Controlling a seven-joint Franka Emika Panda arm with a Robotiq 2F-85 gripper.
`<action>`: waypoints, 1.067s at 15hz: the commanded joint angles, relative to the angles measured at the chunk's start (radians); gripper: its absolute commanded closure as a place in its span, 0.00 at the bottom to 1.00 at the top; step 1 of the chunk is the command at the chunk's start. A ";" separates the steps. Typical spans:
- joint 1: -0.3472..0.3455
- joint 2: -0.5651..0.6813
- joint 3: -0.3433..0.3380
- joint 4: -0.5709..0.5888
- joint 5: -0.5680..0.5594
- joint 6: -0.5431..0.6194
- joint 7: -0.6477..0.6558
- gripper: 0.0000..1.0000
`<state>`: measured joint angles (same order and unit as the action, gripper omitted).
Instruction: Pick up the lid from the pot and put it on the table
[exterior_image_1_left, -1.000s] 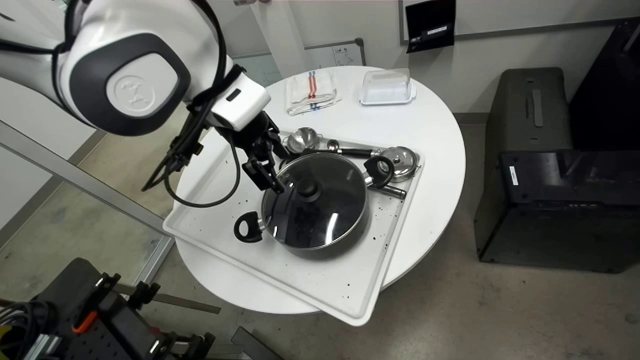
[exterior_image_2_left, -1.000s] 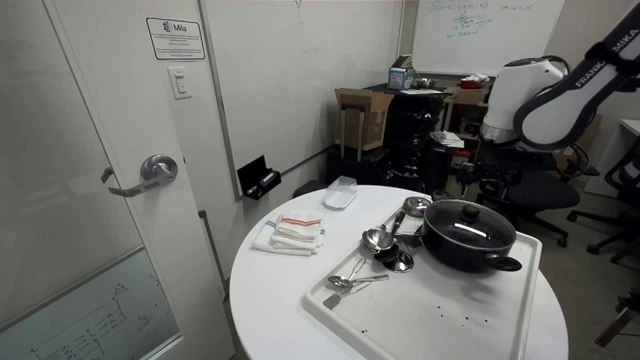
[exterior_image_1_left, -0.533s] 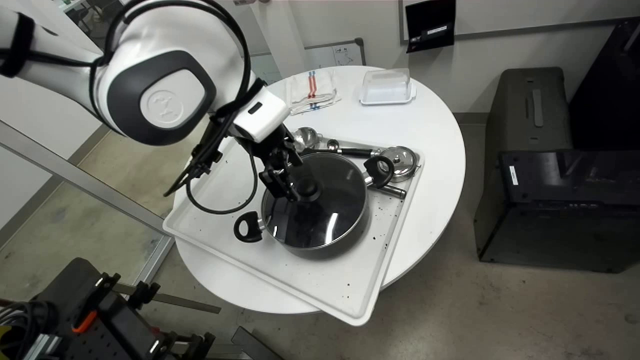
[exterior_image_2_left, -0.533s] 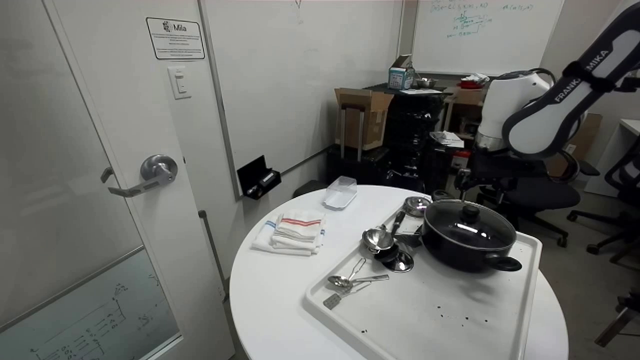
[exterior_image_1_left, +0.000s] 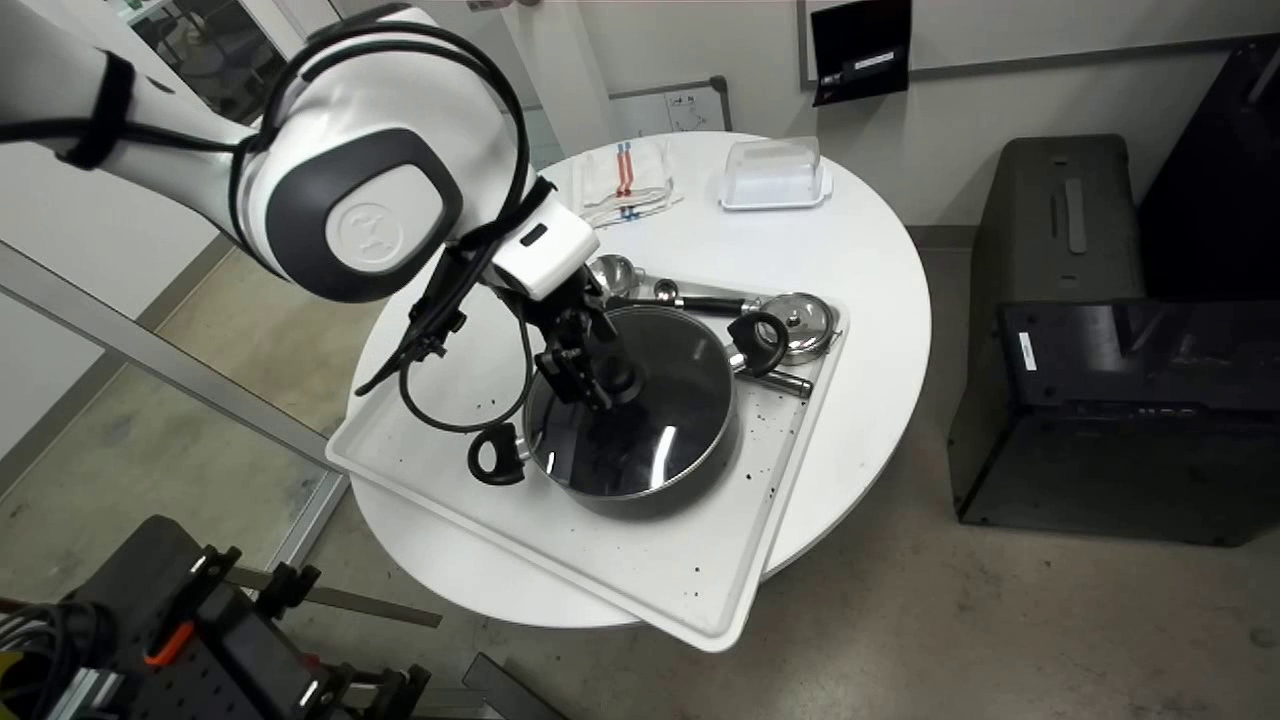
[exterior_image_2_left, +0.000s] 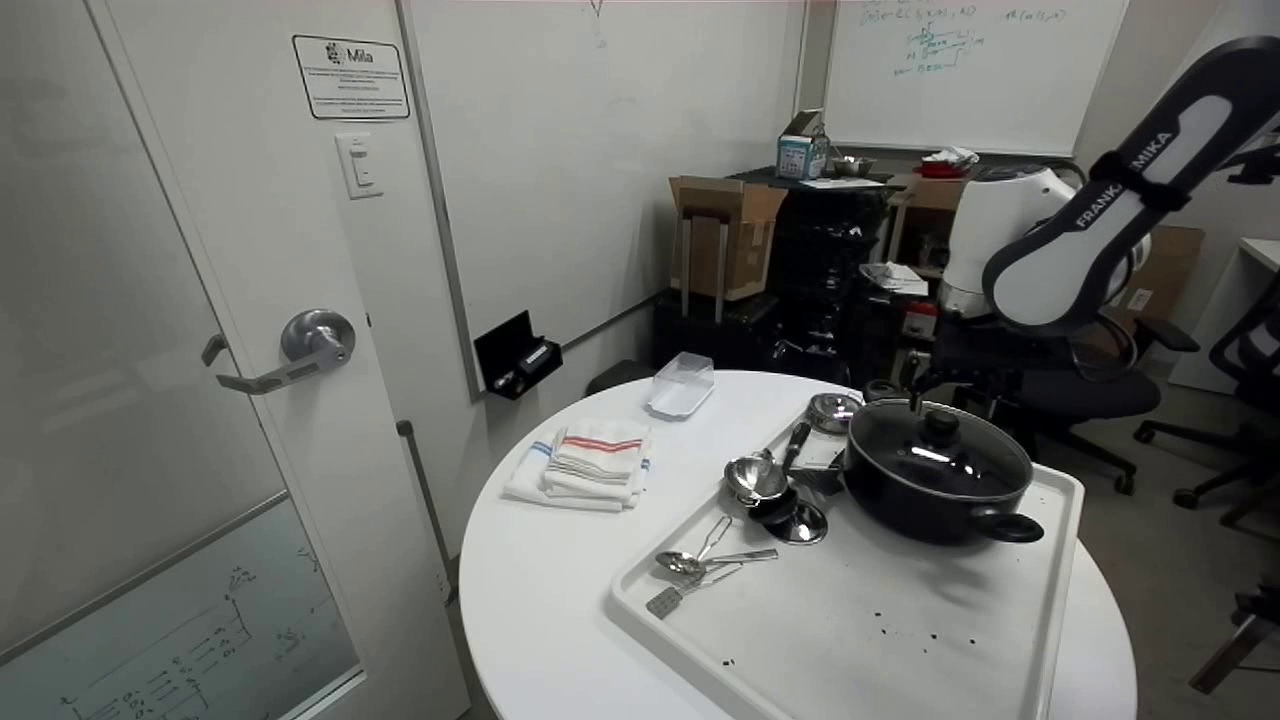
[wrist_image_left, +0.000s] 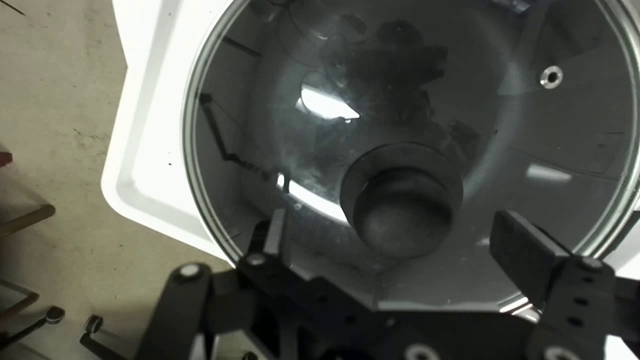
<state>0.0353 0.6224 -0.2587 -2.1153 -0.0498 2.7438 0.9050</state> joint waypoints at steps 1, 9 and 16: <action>0.011 0.041 -0.009 0.047 0.040 -0.013 -0.009 0.00; 0.012 0.062 -0.010 0.063 0.061 -0.017 -0.014 0.33; 0.008 0.045 0.000 0.054 0.072 -0.012 -0.025 0.75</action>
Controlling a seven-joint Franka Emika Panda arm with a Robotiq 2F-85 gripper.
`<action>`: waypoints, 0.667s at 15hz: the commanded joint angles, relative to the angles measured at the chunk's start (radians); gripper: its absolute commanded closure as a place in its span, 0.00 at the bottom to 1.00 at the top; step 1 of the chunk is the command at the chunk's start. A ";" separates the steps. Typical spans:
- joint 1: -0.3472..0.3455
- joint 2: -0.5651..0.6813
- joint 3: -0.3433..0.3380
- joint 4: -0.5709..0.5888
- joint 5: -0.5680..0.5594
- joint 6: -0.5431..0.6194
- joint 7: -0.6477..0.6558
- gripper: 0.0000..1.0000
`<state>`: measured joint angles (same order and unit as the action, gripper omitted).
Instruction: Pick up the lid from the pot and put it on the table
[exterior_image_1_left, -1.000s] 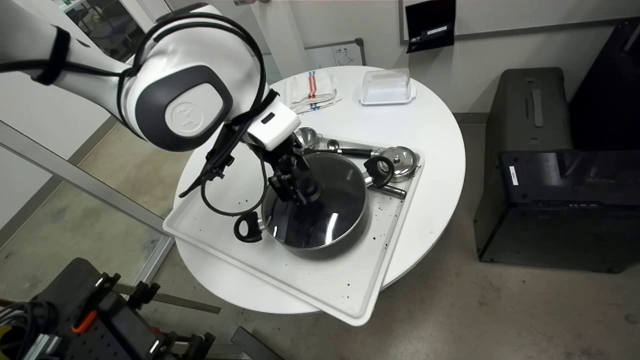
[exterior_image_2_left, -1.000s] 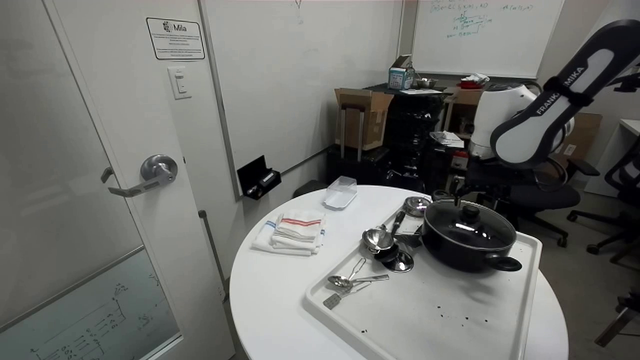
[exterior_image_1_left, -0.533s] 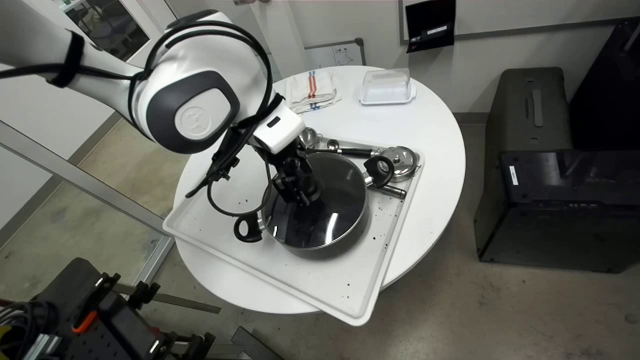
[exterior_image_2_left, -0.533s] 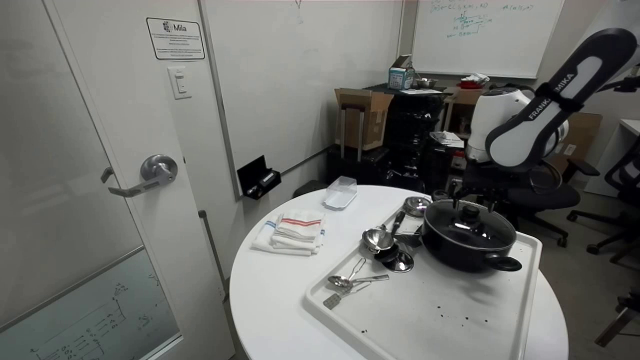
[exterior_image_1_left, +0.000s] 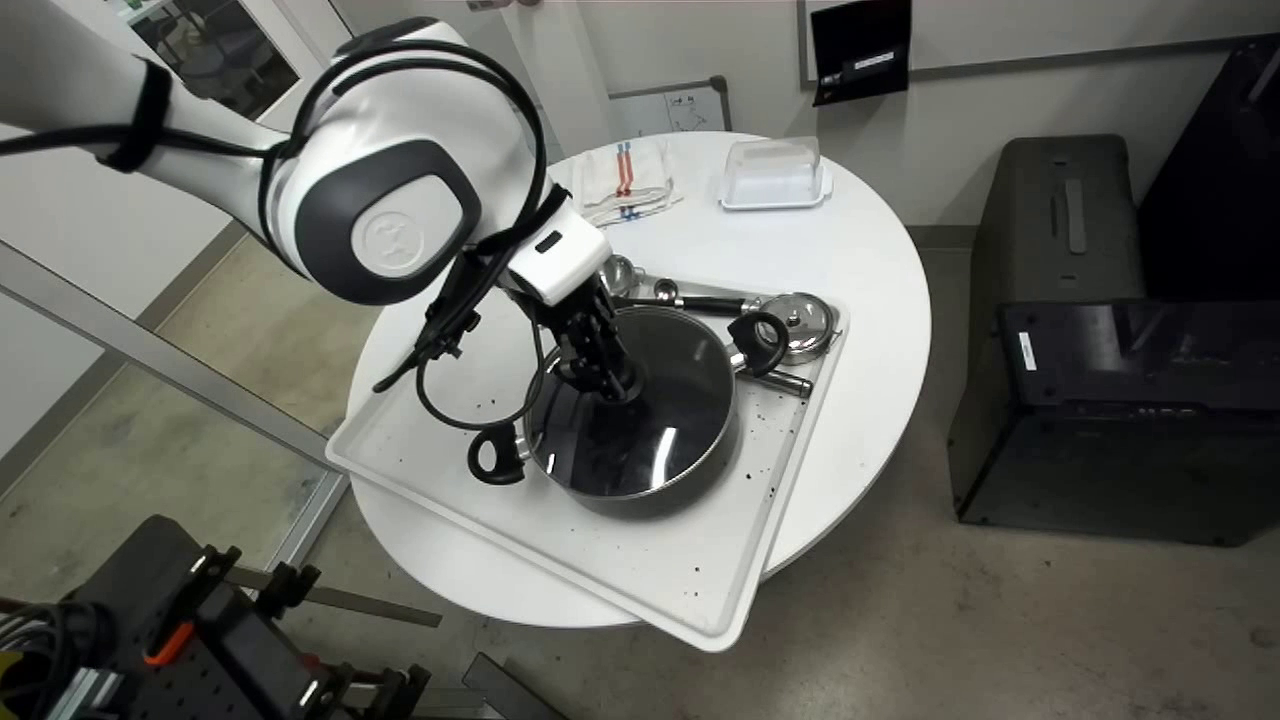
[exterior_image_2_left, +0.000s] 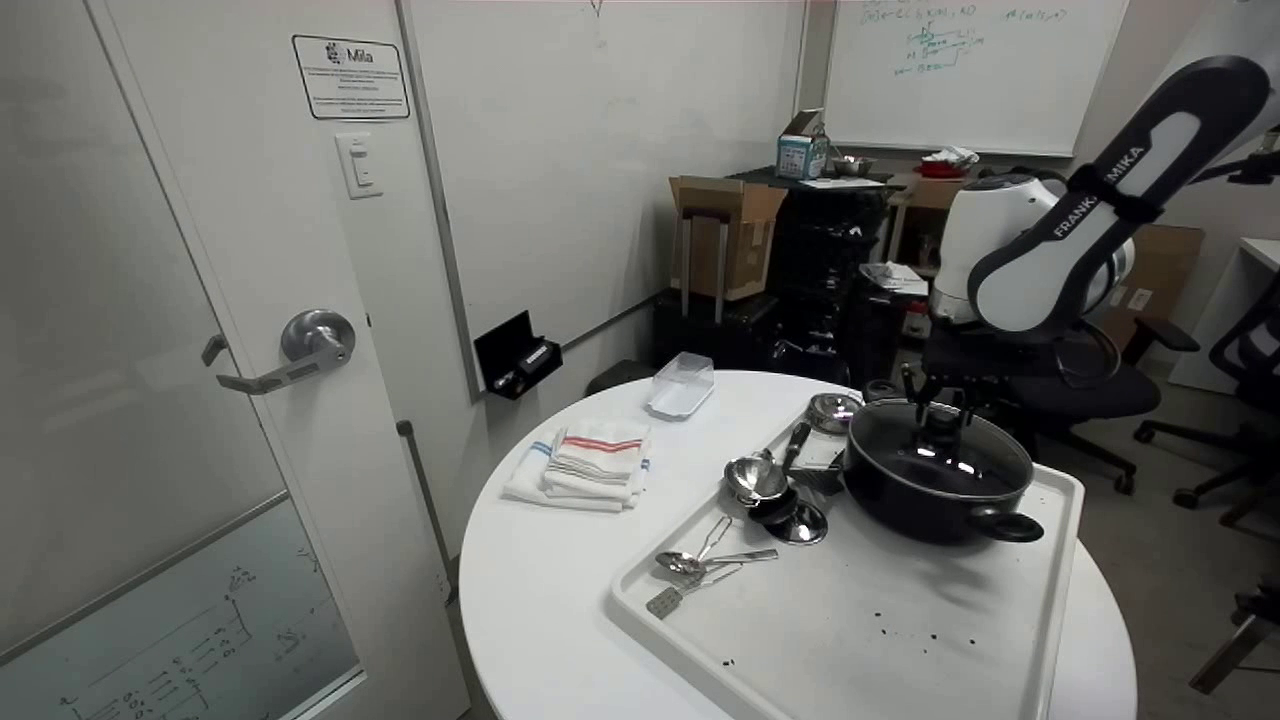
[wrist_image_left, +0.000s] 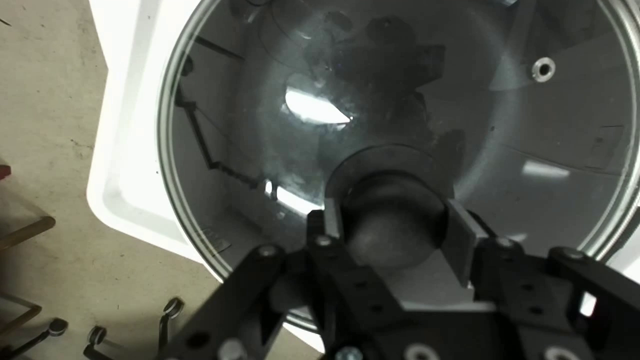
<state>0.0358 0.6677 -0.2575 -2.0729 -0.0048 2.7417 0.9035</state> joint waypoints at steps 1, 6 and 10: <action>0.008 -0.006 -0.002 0.006 0.026 -0.009 -0.025 0.75; 0.013 -0.067 0.003 -0.041 0.019 -0.010 -0.051 0.75; 0.026 -0.134 0.009 -0.089 0.014 -0.015 -0.080 0.75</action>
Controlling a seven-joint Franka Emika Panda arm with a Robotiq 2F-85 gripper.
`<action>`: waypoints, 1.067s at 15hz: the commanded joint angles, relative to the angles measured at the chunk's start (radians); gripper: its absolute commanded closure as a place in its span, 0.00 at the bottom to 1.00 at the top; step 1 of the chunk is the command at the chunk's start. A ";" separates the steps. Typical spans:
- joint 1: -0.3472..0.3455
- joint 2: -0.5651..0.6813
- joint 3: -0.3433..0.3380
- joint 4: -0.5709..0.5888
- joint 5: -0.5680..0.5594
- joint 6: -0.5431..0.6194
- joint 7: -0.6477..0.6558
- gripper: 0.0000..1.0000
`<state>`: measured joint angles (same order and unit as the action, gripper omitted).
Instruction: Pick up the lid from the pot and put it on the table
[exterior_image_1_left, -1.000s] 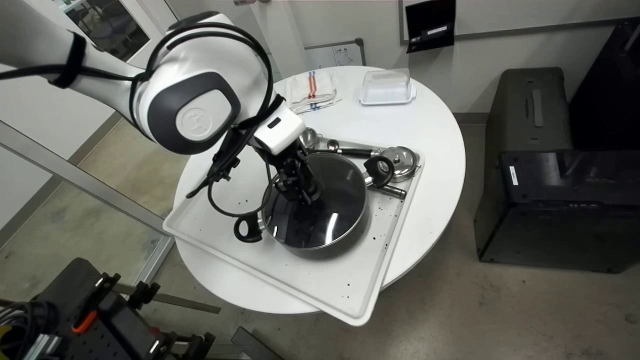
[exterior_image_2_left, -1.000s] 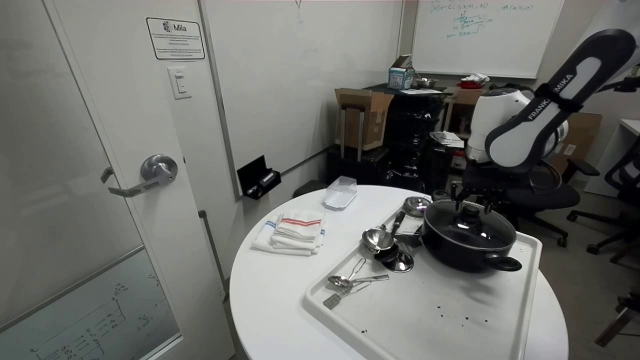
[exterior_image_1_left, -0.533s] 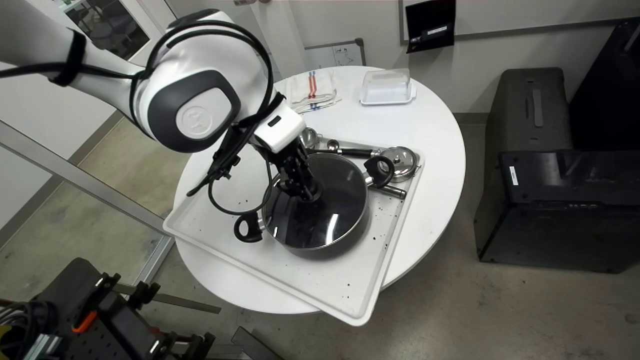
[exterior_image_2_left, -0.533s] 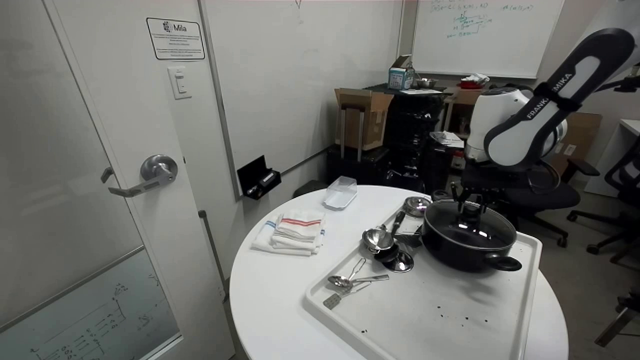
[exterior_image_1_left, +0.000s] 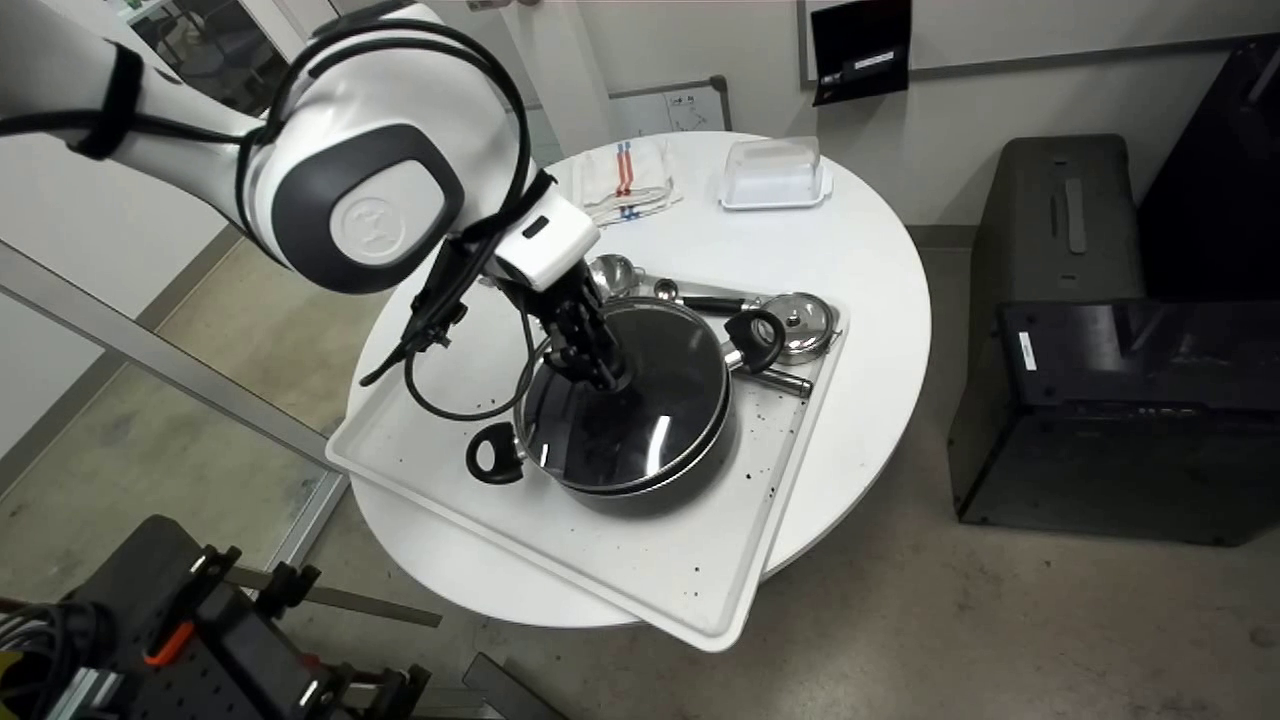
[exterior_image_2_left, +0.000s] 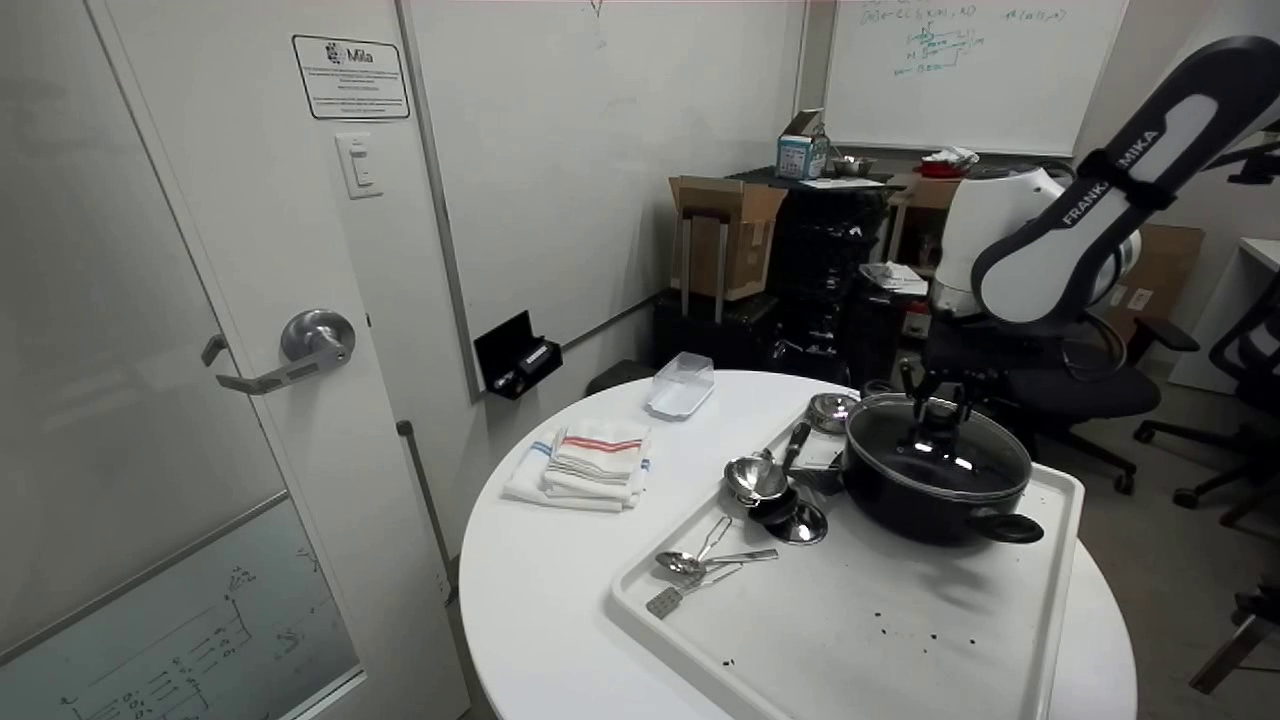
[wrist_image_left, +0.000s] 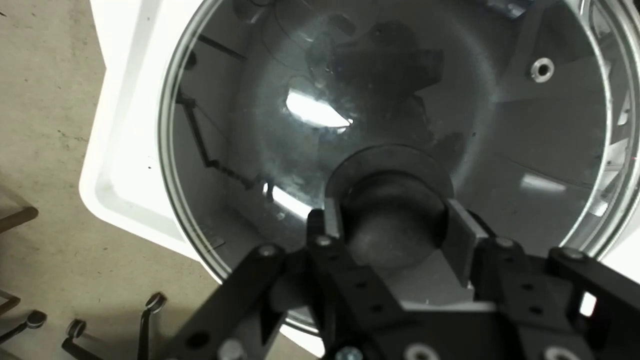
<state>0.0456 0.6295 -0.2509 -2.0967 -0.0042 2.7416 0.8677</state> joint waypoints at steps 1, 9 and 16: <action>0.018 -0.120 0.006 -0.084 0.013 -0.014 -0.055 0.75; 0.083 -0.303 0.021 -0.239 -0.047 -0.019 -0.112 0.75; 0.217 -0.360 0.025 -0.299 -0.245 0.007 -0.040 0.75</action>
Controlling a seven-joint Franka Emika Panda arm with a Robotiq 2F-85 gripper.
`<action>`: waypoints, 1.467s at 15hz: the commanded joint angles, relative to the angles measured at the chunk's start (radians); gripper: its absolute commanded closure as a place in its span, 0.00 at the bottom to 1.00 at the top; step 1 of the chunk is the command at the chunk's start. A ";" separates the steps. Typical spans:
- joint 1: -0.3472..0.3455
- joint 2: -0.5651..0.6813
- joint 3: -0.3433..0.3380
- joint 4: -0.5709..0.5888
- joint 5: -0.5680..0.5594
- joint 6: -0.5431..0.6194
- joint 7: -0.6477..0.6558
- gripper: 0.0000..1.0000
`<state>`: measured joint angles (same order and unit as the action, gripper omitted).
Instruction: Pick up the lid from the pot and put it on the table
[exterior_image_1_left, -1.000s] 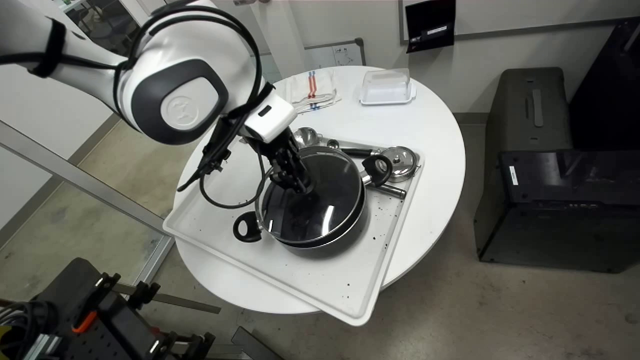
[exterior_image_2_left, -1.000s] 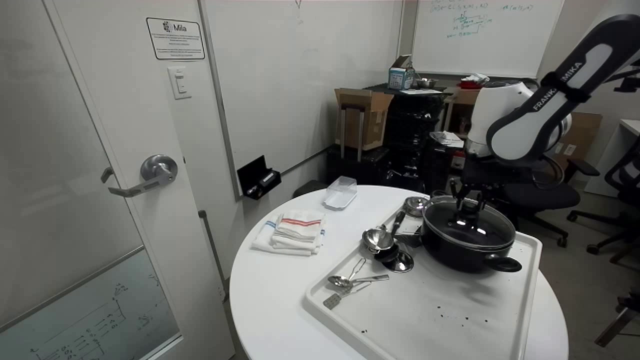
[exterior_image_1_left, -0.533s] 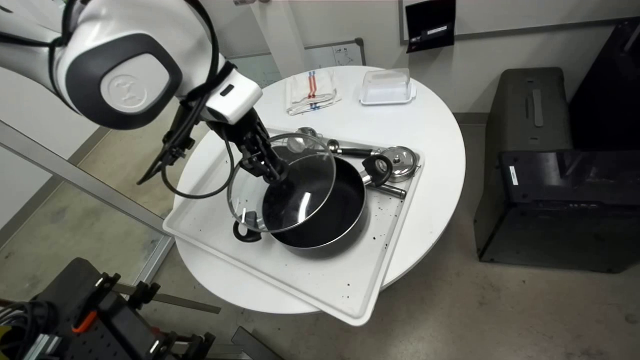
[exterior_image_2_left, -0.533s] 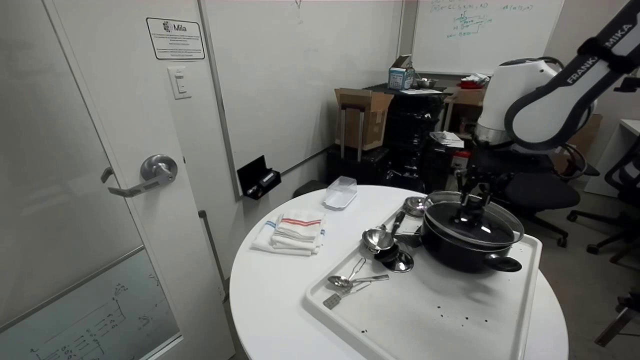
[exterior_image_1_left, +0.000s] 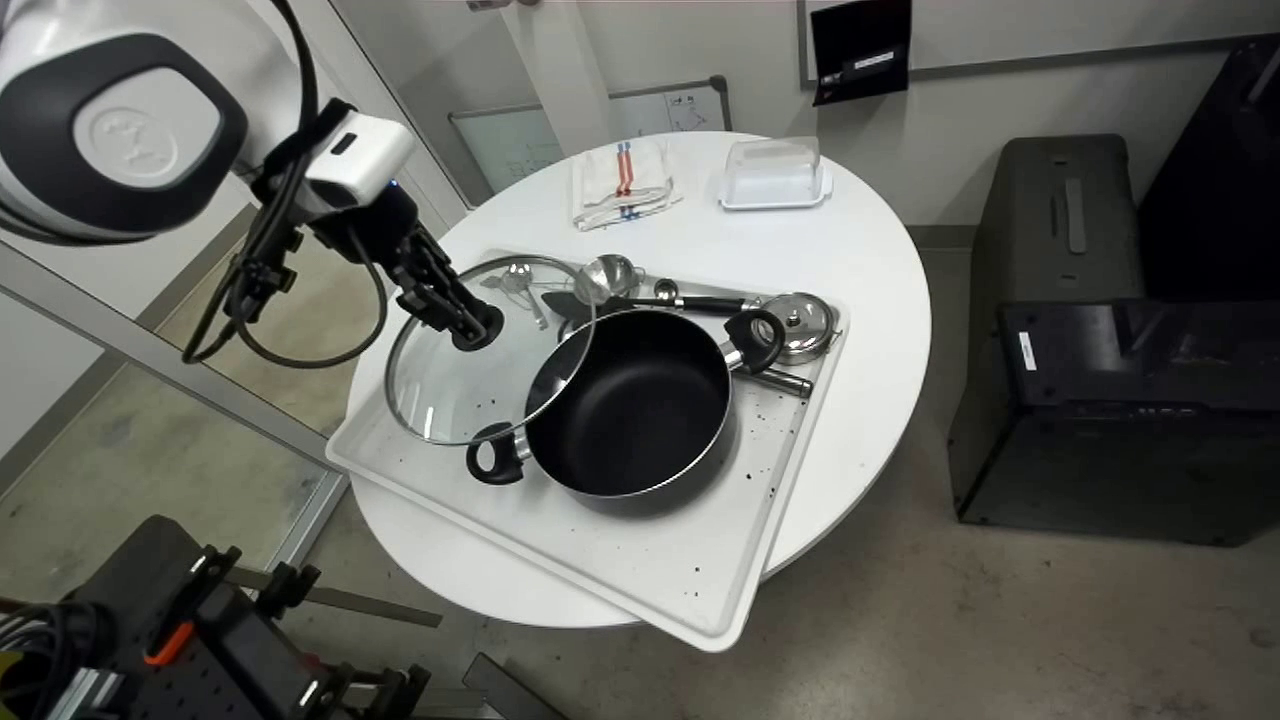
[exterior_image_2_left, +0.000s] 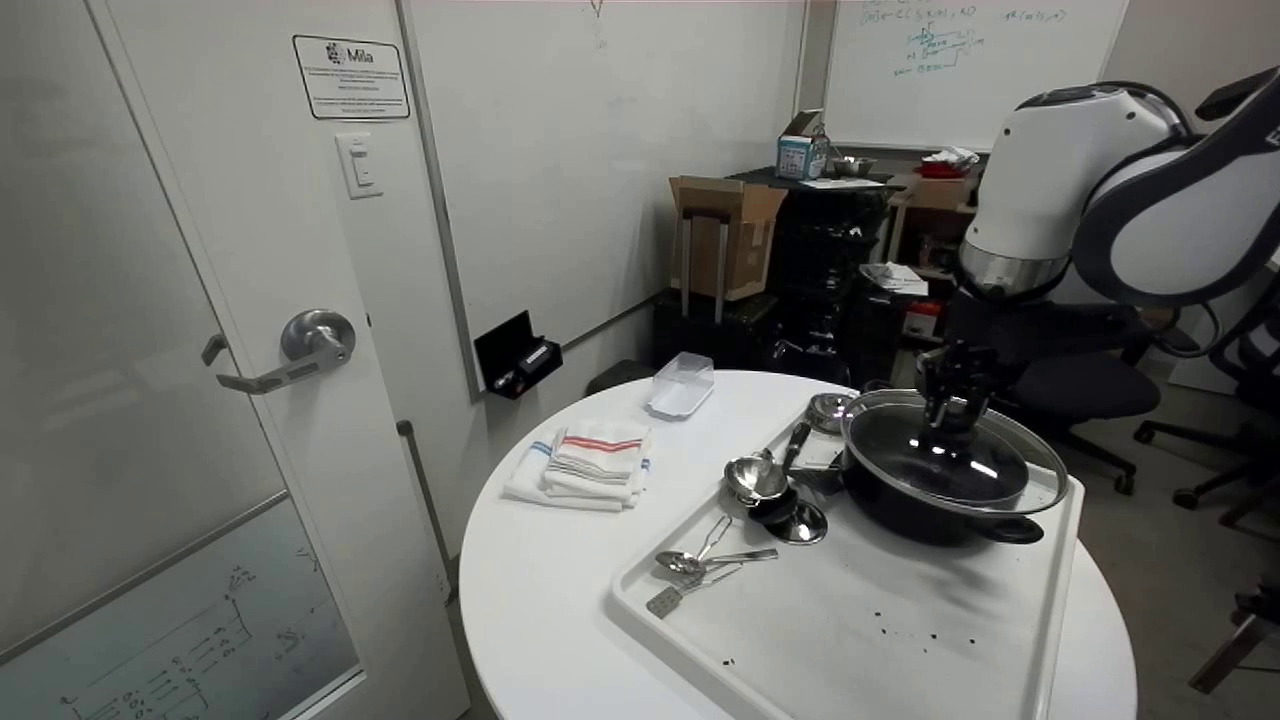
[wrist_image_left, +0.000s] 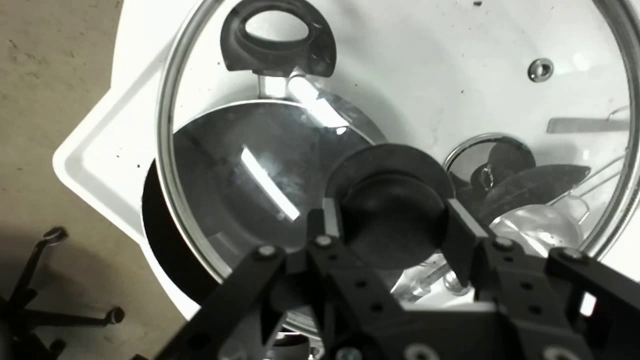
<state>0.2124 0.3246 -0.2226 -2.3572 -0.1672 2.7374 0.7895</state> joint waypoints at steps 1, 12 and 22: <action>0.069 -0.054 0.002 -0.040 -0.106 0.013 0.054 0.75; 0.221 0.053 0.042 -0.057 -0.280 0.136 0.157 0.75; 0.299 0.250 -0.014 -0.034 -0.313 0.299 0.143 0.75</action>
<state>0.4843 0.5371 -0.1966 -2.4078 -0.4478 2.9741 0.9198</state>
